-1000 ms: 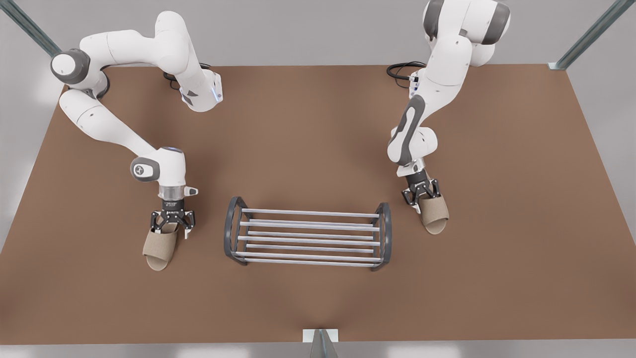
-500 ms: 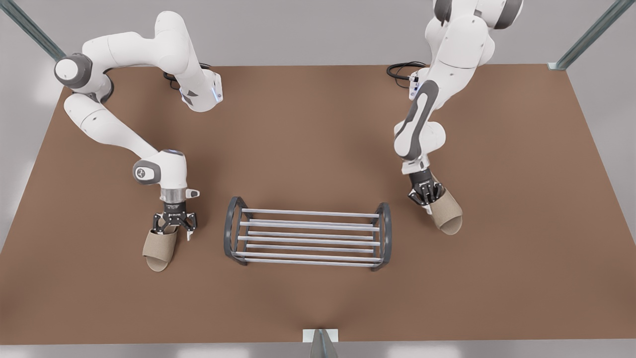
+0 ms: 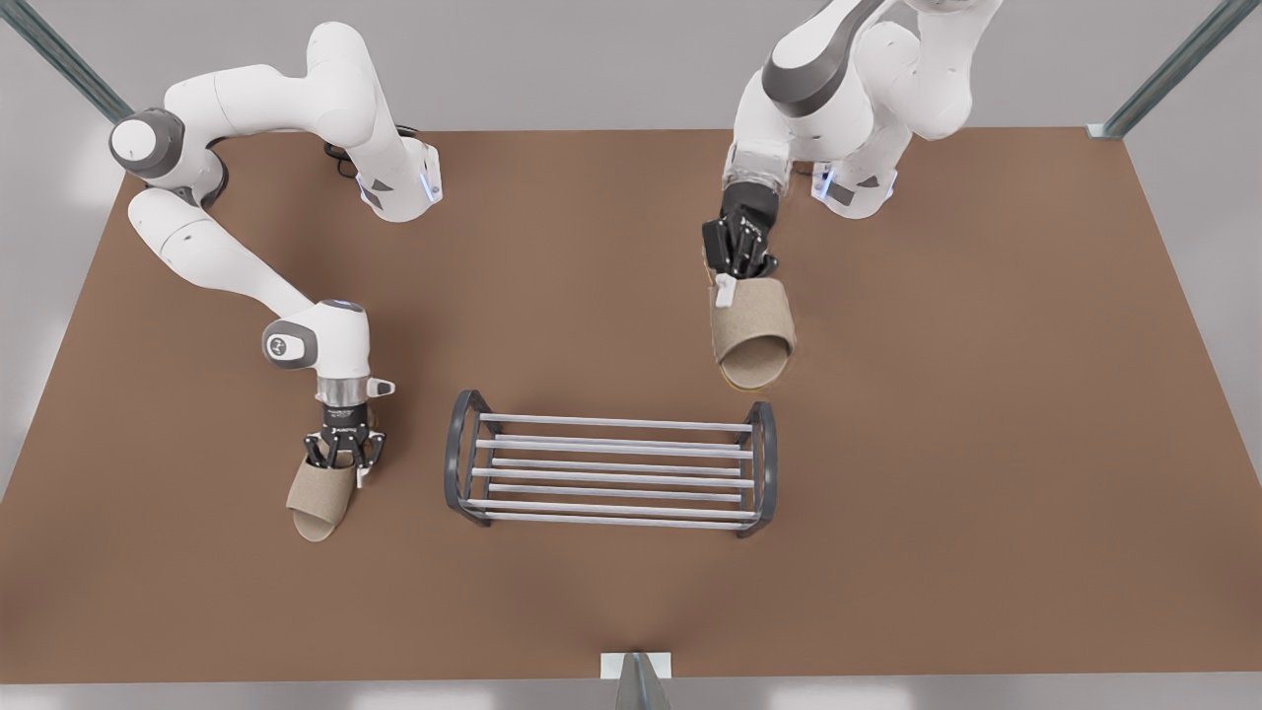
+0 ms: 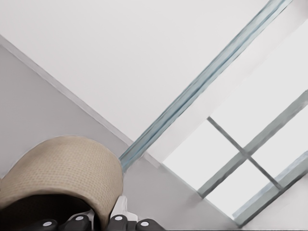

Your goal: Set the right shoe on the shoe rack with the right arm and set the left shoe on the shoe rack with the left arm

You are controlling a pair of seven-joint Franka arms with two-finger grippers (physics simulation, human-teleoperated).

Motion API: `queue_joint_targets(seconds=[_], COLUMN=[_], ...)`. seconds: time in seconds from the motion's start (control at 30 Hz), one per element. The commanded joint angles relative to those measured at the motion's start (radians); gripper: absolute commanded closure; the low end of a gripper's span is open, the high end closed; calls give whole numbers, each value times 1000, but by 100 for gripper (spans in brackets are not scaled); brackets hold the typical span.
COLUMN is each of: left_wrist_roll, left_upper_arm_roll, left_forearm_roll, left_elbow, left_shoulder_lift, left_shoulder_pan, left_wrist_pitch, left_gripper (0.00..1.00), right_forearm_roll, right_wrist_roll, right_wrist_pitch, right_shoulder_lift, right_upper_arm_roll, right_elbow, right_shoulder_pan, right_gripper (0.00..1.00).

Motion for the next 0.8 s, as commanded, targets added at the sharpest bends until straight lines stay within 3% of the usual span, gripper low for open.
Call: queue_joint_targets(seconds=[0.0,0.1,0.2,0.33,0.43,0.57,0.73,0.77], left_wrist_roll=[-203,-172,-166,-165,-169,-177,-172,-172], left_upper_arm_roll=[0,5,5,5,5,5,3,2], left_forearm_roll=[-109,-184,-201,-226,-226,-224,-226,-226], left_elbow=[132,318,413,431,455,455,455,455], left_shoulder_lift=[137,395,536,606,658,677,731,743], left_shoulder_pan=[-25,57,89,103,124,126,159,159], left_wrist_pitch=[44,63,55,49,49,49,51,51], left_gripper=[79,79,79,79,79,79,79,79], right_forearm_roll=[-49,-49,-49,-51,-49,-45,-14,102], right_wrist_roll=[-8,-8,-10,-8,-8,-7,220,223], right_wrist_pitch=[-1,-1,-1,-1,-1,35,121,150], right_shoulder_lift=[-1,-2,-4,-4,-5,-45,-264,-303], right_upper_arm_roll=[3,12,21,24,35,83,151,187], right_elbow=[-2,-5,-9,-10,-12,-35,-94,-101], right_shoulder_pan=[-3,-6,-7,-7,-13,-35,-27,-27], right_gripper=[46,53,57,73,79,79,79,79])
